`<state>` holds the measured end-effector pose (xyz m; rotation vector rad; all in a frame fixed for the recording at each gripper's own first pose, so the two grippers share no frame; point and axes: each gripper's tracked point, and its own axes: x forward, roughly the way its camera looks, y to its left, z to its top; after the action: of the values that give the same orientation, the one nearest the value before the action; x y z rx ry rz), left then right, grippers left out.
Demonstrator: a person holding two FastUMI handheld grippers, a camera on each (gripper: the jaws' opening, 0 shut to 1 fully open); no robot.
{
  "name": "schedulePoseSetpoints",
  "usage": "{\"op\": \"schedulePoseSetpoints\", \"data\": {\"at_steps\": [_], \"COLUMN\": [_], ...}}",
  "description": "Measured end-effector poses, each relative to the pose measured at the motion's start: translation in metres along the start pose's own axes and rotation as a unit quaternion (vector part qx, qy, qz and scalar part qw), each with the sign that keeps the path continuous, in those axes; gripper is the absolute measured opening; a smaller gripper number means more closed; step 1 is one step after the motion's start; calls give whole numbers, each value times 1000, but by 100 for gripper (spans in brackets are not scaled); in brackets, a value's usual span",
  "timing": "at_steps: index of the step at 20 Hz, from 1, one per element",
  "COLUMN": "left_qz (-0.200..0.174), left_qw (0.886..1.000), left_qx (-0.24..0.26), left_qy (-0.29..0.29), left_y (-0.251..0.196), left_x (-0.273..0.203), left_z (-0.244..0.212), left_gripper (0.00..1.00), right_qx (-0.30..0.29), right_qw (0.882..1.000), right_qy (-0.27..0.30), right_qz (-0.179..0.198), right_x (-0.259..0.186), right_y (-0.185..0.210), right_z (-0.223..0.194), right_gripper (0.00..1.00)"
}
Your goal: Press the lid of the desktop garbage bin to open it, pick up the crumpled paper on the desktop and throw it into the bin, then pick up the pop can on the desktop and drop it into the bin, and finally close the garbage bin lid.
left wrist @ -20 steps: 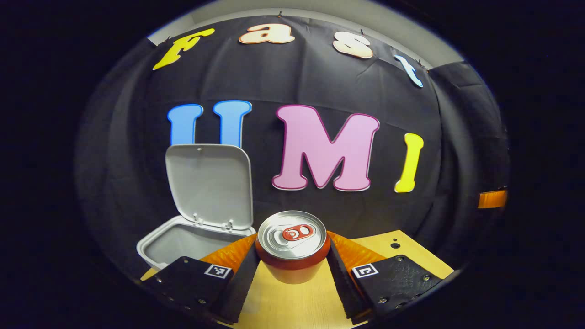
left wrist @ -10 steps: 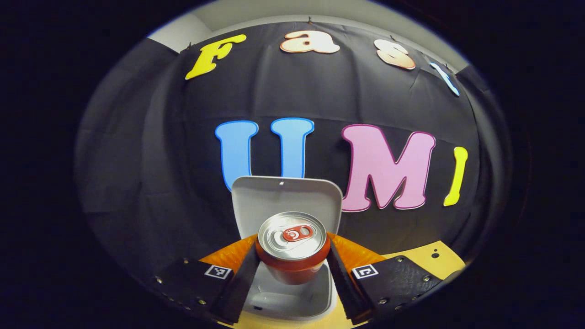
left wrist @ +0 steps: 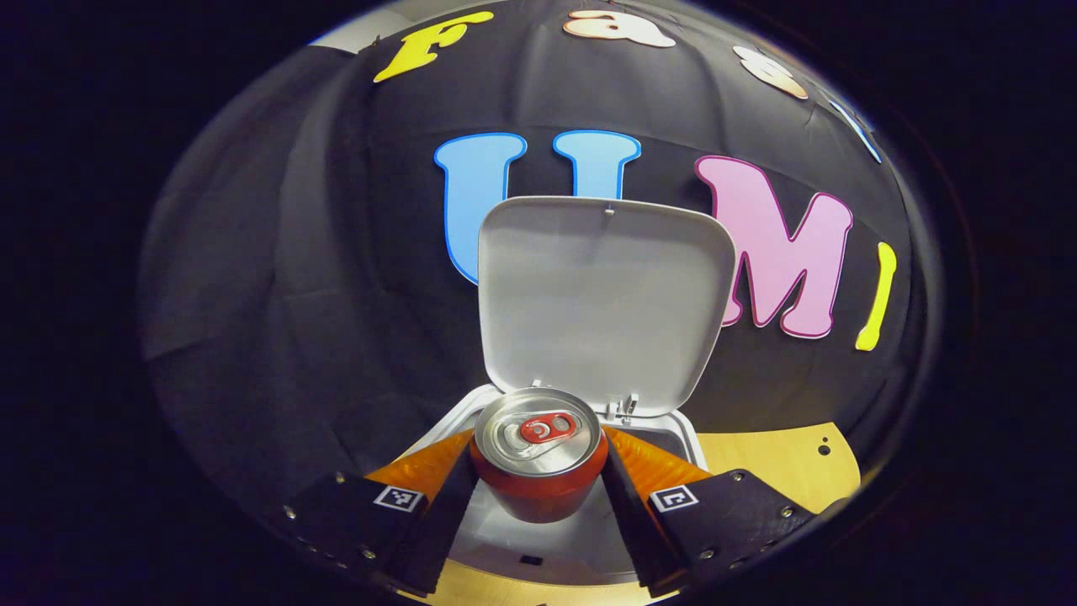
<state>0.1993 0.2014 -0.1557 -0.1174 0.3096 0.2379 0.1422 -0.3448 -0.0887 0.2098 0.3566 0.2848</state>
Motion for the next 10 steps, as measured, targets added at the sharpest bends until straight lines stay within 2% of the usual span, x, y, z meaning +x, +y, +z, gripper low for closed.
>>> {"op": "schedulePoseSetpoints", "data": {"at_steps": [3, 10], "left_qz": [14, -13], "left_qw": [1000, 999], "left_qx": [23, 28], "left_qy": [-5, -18], "left_y": [5, -7], "left_x": [3, -1], "left_z": [2, 3], "left_gripper": [84, 84], "right_qx": [0, 1], "right_qw": [1000, 1000], "right_qy": [2, 4], "right_qz": [-1, 0], "right_x": [-1, -3], "right_y": [1, 5], "right_z": [-2, -4], "right_gripper": [100, 99]}}
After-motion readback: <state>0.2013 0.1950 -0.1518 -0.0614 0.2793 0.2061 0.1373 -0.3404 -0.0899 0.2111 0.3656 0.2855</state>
